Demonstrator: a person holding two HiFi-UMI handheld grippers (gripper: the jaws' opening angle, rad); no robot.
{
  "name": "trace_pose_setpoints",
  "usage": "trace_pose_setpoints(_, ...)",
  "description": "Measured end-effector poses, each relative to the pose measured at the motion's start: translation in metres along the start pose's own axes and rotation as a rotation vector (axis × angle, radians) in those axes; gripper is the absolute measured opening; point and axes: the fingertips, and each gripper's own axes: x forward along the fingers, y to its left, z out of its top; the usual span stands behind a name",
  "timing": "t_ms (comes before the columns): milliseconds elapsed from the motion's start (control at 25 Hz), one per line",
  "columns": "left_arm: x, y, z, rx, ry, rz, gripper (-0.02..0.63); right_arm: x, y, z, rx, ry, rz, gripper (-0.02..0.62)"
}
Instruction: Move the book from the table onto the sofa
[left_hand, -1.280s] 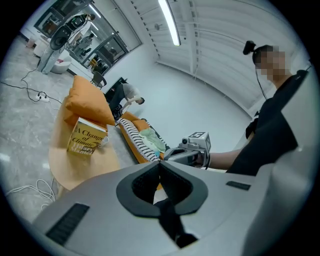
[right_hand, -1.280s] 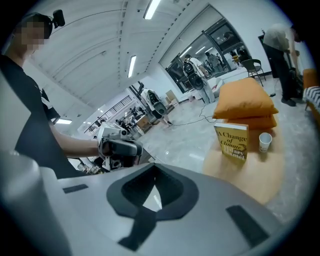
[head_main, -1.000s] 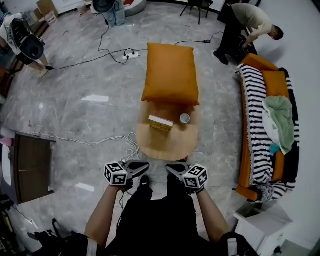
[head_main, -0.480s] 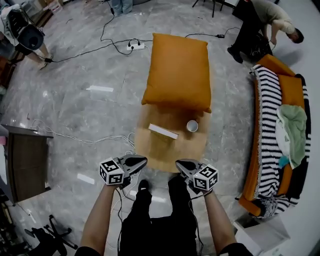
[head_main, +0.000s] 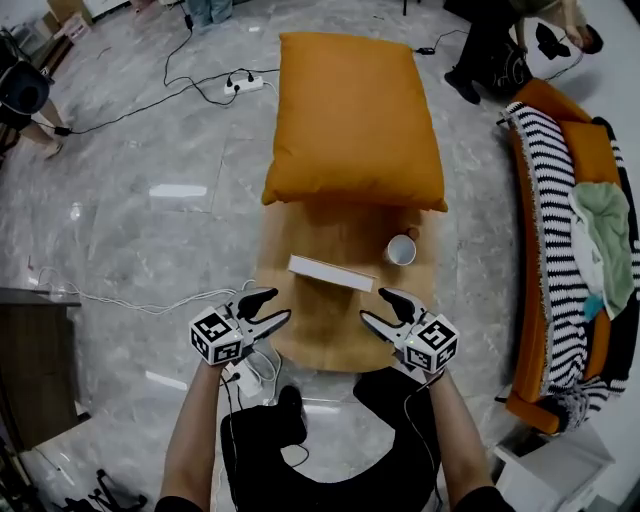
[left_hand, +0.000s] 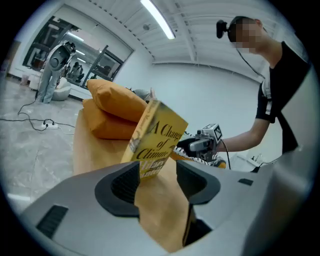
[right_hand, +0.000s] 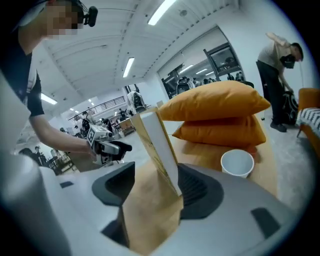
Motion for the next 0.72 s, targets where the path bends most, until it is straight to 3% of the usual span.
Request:
trace_pose_setpoints(200, 0.039, 0.044, -0.014, 0.158, -0.05, -0.052, 0.266, 0.033, -0.018, -0.023, -0.126, -0.049, 0.05, 0.262)
trace_pose_setpoints(360, 0.066, 0.066, -0.018, 0.303, -0.041, -0.089, 0.268, 0.054, -0.017, -0.023, -0.123, -0.147, 0.138, 0.275)
trace_pose_setpoints(480, 0.076, 0.066, -0.011, 0.388, -0.074, -0.135, 0.268, 0.062, -0.018, -0.019, -0.201, -0.196, 0.148, 0.275)
trace_pose_setpoints(720, 0.086, 0.053, -0.003, 0.459, -0.135, -0.275, 0.267, 0.077, -0.014, -0.014, -0.33, -0.242, 0.172, 0.273)
